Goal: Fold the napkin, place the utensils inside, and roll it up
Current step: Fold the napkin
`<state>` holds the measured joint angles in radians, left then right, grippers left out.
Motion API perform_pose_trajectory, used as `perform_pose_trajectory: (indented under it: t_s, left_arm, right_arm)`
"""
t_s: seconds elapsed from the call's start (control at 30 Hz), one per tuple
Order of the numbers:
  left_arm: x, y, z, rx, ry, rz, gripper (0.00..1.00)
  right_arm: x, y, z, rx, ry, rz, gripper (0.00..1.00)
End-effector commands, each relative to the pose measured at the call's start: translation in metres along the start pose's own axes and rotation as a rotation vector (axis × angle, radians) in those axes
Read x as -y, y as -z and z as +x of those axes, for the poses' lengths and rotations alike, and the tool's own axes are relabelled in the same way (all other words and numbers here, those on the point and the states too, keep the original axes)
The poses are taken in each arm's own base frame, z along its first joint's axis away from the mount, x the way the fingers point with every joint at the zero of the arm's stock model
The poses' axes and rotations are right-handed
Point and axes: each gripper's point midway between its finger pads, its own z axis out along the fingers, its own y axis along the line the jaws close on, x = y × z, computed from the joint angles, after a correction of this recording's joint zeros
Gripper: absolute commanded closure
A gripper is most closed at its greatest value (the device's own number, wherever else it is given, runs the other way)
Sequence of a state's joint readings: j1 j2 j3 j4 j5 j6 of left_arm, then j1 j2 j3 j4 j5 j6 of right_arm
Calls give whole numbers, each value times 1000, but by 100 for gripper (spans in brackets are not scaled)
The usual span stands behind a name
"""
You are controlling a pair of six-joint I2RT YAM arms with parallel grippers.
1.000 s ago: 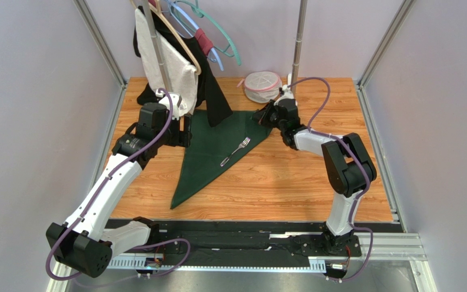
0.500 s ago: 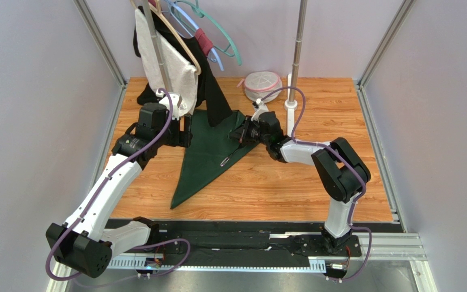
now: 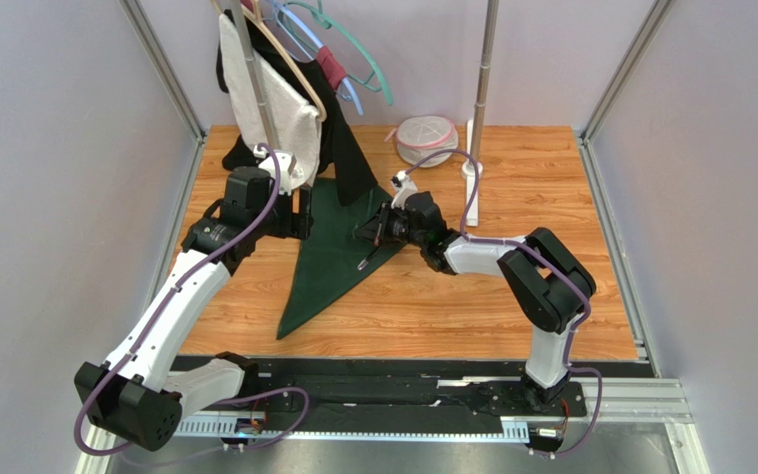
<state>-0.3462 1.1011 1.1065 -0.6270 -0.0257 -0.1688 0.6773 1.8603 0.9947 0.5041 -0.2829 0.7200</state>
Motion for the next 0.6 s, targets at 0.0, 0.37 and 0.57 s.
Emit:
perform_pose_trajectory:
  t_s: [0.0,0.37,0.57]
  left_arm:
    - [2,7,-12,49,-4,17,16]
    - [2,6,-11,45,-6,15,16]
    - [1,6,-11,47,-6,11,16]
  right_arm:
    - [-37,0,-15,46,37,-102,100]
    - [-43,-6,2,3,47,-118,100]
    - [-43,-6,15,-28,65,-114,100]
